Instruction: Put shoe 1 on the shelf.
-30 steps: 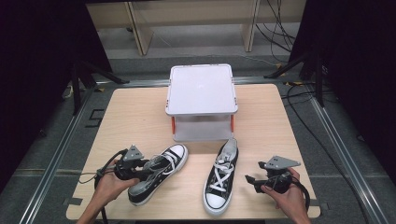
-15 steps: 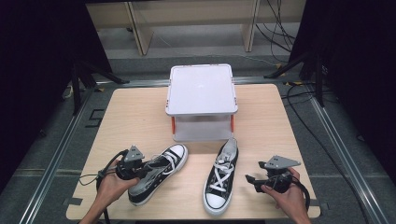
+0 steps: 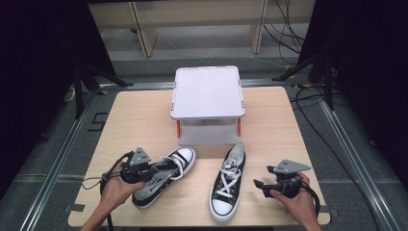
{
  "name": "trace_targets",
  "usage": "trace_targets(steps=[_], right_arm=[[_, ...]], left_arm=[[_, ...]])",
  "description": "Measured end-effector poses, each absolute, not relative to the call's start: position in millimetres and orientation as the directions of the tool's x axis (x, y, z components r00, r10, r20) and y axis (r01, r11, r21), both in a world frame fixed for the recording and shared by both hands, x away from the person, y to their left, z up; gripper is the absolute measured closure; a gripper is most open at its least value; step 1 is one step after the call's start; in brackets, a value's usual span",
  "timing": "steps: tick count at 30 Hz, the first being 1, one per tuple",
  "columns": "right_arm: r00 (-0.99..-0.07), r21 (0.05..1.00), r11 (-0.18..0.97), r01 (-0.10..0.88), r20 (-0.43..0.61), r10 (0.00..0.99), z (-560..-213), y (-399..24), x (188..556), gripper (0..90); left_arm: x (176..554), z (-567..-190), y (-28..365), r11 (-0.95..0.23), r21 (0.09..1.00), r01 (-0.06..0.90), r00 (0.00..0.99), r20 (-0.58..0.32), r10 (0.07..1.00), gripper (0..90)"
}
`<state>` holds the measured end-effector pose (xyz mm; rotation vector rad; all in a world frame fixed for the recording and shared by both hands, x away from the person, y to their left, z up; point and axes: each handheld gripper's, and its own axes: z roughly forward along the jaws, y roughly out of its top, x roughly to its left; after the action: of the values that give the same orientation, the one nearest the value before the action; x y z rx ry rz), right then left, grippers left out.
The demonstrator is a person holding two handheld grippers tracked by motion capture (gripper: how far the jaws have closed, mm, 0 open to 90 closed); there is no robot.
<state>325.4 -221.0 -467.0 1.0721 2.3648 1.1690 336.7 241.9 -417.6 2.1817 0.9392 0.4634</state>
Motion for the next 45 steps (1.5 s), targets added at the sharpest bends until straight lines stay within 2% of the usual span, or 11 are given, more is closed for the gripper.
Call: trace_targets(steps=[3, 11, 13, 14, 20, 25, 30, 31, 35, 40, 45], right_arm=[[-0.681, 0.778, 0.395, 0.488, 0.057, 0.730, -467, -221, 326, 25.8], [-0.679, 0.778, 0.395, 0.489, 0.055, 0.732, -467, -220, 325, 25.7], [-0.685, 0.780, 0.402, 0.480, 0.047, 0.727, -467, -220, 325, 25.7], [-0.670, 0.772, 0.382, 0.508, 0.075, 0.739, -467, -219, 323, 25.8], [-0.684, 0.779, 0.400, 0.482, 0.049, 0.728, -467, -220, 325, 25.8], [-0.671, 0.774, 0.385, 0.503, 0.070, 0.738, -467, -219, 324, 25.7], [-0.682, 0.778, 0.399, 0.485, 0.051, 0.730, -467, -220, 326, 25.8], [-0.657, 0.768, 0.368, 0.524, 0.089, 0.749, -466, -218, 323, 25.7], [-0.686, 0.782, 0.399, 0.479, 0.050, 0.726, -467, -220, 326, 25.7], [-0.680, 0.777, 0.386, 0.498, 0.073, 0.730, -467, -220, 325, 25.8], [-0.673, 0.781, 0.380, 0.495, 0.069, 0.736, -465, -221, 324, 25.8]], left_arm=[[338, -407, 240, -0.475, 0.739, 0.478, 0.677, 0.034, 0.735, 83.5], [344, -363, 234, -0.515, 0.731, 0.448, 0.701, 0.071, 0.710, 83.1], [345, -351, 230, -0.516, 0.735, 0.440, 0.711, 0.065, 0.700, 83.1], [345, -346, 228, -0.513, 0.735, 0.443, 0.715, 0.056, 0.697, 83.1], [346, -326, 223, -0.494, 0.757, 0.429, 0.733, 0.029, 0.680, 83.1], [348, -309, 220, -0.499, 0.764, 0.408, 0.743, 0.039, 0.668, 83.0], [353, -285, 216, -0.517, 0.760, 0.394, 0.748, 0.062, 0.661, 83.0], [355, -282, 213, -0.506, 0.771, 0.387, 0.743, 0.064, 0.666, 83.0], [362, -267, 208, -0.495, 0.778, 0.387, 0.744, 0.054, 0.666, 82.9], [382, -245, 198, -0.462, 0.788, 0.407, 0.723, 0.031, 0.690, 83.0], [424, -234, 183, -0.431, 0.786, 0.444, 0.669, 0.029, 0.742, 83.0]])
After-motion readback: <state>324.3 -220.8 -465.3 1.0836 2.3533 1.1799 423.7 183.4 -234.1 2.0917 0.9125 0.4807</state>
